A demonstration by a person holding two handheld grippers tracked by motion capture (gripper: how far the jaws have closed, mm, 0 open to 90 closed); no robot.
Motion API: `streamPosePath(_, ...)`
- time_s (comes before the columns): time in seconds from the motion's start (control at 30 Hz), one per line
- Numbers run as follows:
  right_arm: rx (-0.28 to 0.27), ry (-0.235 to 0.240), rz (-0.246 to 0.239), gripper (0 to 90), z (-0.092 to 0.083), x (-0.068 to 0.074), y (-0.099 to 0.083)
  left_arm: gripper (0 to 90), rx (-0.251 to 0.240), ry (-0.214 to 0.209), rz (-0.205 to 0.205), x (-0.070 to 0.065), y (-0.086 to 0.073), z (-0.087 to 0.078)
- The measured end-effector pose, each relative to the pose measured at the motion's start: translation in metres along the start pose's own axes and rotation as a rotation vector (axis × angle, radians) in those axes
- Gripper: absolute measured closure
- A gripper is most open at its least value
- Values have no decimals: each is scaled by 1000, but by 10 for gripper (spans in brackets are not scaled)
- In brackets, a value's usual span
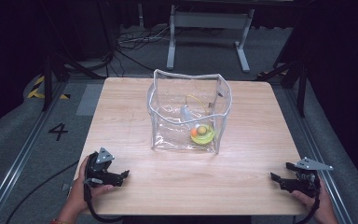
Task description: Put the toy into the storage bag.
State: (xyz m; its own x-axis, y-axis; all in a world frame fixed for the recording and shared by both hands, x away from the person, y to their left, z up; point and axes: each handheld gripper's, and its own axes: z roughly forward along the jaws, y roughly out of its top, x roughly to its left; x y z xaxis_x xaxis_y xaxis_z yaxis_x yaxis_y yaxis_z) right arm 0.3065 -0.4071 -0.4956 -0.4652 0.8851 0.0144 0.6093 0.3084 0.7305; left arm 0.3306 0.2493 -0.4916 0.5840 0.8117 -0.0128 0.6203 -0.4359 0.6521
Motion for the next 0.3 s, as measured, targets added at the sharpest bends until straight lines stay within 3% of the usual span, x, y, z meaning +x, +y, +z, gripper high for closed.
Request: streamPosePath(0.3, 2, -5, 4, 158, 0, 0, 0, 2, -4, 3, -7, 0, 0, 1)
